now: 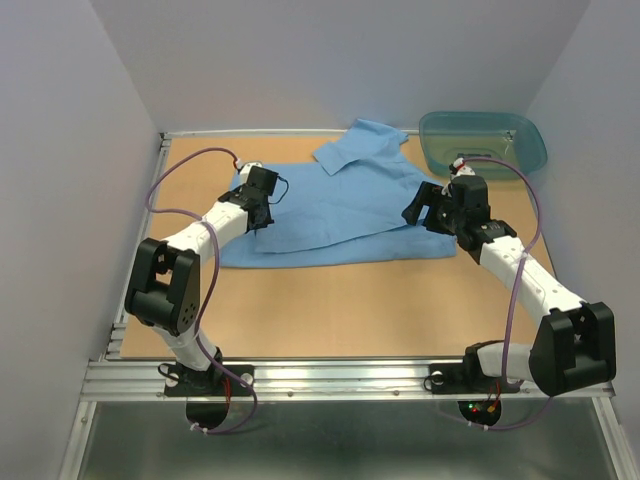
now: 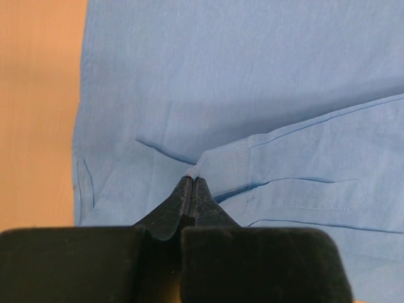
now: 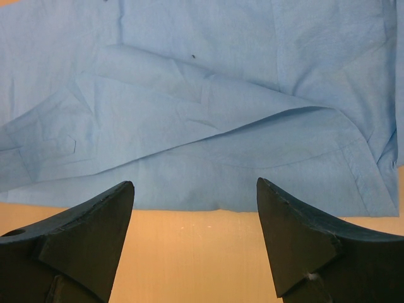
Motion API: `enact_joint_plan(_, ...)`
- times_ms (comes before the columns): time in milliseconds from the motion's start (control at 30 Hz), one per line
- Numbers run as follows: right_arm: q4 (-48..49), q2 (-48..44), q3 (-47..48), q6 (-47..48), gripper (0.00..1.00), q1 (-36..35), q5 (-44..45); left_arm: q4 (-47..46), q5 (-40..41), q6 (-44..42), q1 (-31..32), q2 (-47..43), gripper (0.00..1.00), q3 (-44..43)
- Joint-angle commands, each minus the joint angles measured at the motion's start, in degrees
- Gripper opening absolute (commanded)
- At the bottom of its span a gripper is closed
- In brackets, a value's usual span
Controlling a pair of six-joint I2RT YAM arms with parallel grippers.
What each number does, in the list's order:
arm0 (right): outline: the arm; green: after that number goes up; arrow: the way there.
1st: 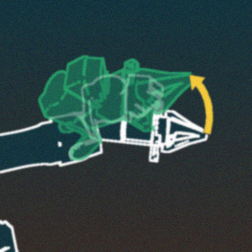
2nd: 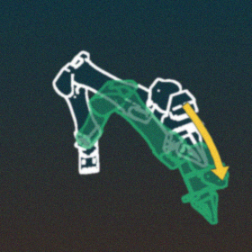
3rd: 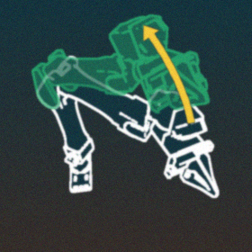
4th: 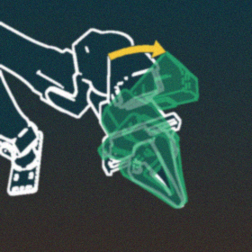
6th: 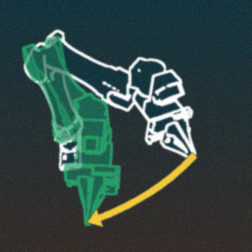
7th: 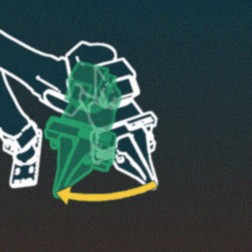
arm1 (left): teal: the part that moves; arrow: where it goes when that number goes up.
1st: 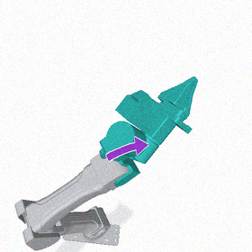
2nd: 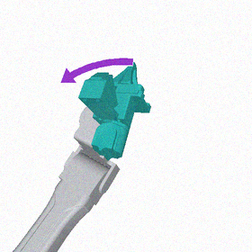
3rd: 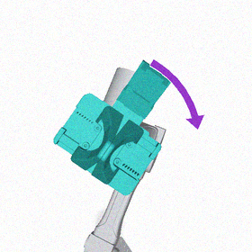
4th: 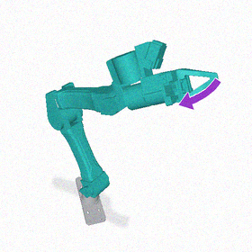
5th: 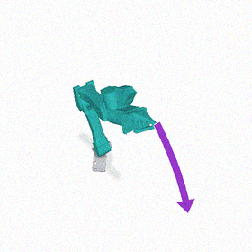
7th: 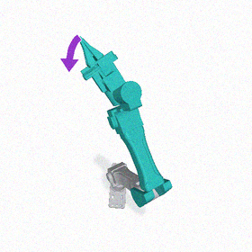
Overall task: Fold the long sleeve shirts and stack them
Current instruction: Fold the shirt
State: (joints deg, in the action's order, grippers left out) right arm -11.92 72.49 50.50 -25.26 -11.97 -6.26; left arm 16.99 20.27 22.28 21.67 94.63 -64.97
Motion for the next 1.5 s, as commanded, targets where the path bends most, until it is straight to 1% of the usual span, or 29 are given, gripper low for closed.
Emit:
enact_joint_plan(0,2.8,-0.6,-0.1,0.7,0.83,0.5,0.3,4.5,3.5,-1.8,-0.1,-0.8,0.0,-3.6)
enact_joint_plan(100,2.8,-0.6,0.1,0.8,0.84,0.5,0.3,5.9,4.1,-2.7,-0.1,-0.8,0.0,-5.2)
enact_joint_plan(267,2.8,-0.9,-0.3,0.7,0.83,0.5,0.2,5.8,5.3,-3.6,-0.1,-0.1,0.0,-4.0)
enact_joint_plan(400,2.8,-0.8,-0.8,0.6,0.83,0.5,0.2,3.8,5.6,-3.9,-0.1,1.0,0.0,-2.5)
enact_joint_plan(467,2.9,-0.5,-1.1,0.5,0.84,0.5,0.1,2.5,6.0,-4.1,-0.1,1.8,0.03,-1.7)
enact_joint_plan(600,3.0,0.0,-1.5,0.1,0.84,0.5,-0.4,0.9,7.6,-4.1,-0.1,3.1,0.06,-1.7)
enact_joint_plan(733,2.9,0.0,-1.5,-0.1,0.84,0.5,-0.5,3.0,7.9,-3.7,-0.1,3.5,0.06,-2.4)
enact_joint_plan(900,3.0,0.4,-1.1,-0.6,0.84,0.5,-0.9,2.6,8.8,-2.9,-0.2,0.2,0.09,0.8)
enact_joint_plan(933,3.0,0.5,-0.8,-0.6,0.84,0.5,-1.1,2.8,9.2,-2.9,-0.3,0.1,0.11,1.0)
enact_joint_plan(1000,3.2,1.2,-0.7,-0.8,0.83,0.5,-1.7,3.1,10.3,-3.3,-0.4,0.1,0.19,0.8)
enact_joint_plan(1100,3.7,2.0,0.0,-0.8,0.83,0.4,-2.7,3.0,11.7,-3.6,-0.7,0.1,0.46,-0.2)
enact_joint_plan(1133,3.9,2.2,0.2,-0.8,0.83,0.4,-2.9,2.9,12.1,-3.8,-0.8,0.0,0.63,-1.0)
enact_joint_plan(1167,4.4,2.5,0.6,-0.9,0.84,0.4,-3.2,2.6,12.8,-3.7,-0.8,-0.2,0.68,-1.5)
enact_joint_plan(1200,4.8,2.8,0.9,-1.1,0.84,0.4,-3.6,2.5,12.9,-3.8,-0.8,-0.3,0.71,-2.0)
enact_joint_plan(1300,6.8,4.4,1.7,-2.9,0.83,0.3,-5.9,2.7,12.4,-3.7,-0.8,-1.2,0.72,-4.5)
enact_joint_plan(1433,11.3,7.1,2.6,-6.8,0.83,-0.2,-10.2,2.3,7.1,-2.8,0.8,-4.3,0.7,-5.8)
enact_joint_plan(1467,15.0,7.9,2.8,-8.8,0.83,-0.5,-11.0,1.6,2.6,-2.3,1.4,-5.8,0.69,-5.3)
